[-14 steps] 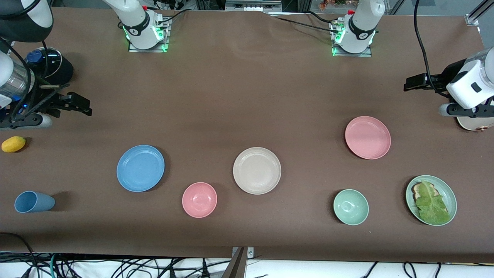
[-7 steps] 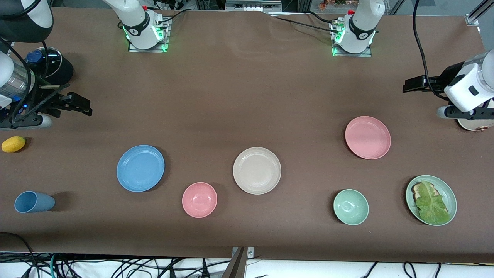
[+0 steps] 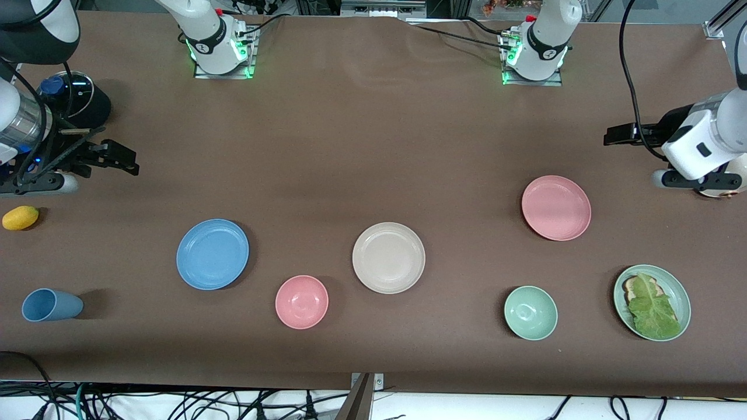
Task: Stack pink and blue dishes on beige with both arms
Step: 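Move the left gripper down to the rim of the pink plate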
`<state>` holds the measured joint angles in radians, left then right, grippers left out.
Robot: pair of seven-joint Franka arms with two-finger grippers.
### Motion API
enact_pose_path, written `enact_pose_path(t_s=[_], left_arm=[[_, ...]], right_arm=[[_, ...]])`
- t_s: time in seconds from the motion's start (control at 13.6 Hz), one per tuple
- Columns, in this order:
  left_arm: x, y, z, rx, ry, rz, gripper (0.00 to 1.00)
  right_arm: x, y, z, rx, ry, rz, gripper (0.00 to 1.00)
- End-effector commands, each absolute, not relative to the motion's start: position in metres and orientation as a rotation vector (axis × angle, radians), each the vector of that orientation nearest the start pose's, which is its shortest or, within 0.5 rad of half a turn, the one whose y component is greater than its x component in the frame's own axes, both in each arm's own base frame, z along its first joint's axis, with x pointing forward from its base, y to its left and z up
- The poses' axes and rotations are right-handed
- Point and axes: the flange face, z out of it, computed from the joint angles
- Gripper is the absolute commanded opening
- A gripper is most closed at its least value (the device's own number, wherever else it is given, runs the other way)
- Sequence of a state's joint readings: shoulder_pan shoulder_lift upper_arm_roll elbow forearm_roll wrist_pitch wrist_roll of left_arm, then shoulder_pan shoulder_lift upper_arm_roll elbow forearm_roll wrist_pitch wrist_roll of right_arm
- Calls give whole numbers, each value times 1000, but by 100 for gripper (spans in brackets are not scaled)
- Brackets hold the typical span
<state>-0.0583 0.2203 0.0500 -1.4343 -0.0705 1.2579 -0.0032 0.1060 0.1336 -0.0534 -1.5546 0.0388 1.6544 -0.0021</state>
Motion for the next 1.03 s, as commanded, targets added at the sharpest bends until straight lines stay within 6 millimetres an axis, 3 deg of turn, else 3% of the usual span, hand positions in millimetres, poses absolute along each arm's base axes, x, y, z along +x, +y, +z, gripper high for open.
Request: enact_pose_path(t_s=[0.0, 0.29, 0.52, 0.66, 0.74, 0.96], left_arm=[[590, -21, 527, -3120, 65, 642, 100], [621, -21, 492, -3172, 40, 513, 100], [632, -49, 454, -3159, 107, 550, 100], [633, -50, 439, -3152, 90, 589, 100], [636, -48, 418, -3141, 94, 646, 100], [638, -2, 395, -3191, 28, 659, 100]], right_arm=[[598, 36, 567, -3090, -71, 58, 100], [598, 34, 566, -3090, -64, 60, 100], [598, 34, 567, -3090, -66, 58, 100], [598, 34, 566, -3090, -64, 61, 100], [598, 34, 566, -3090, -64, 61, 100], [598, 34, 566, -3090, -64, 61, 100]])
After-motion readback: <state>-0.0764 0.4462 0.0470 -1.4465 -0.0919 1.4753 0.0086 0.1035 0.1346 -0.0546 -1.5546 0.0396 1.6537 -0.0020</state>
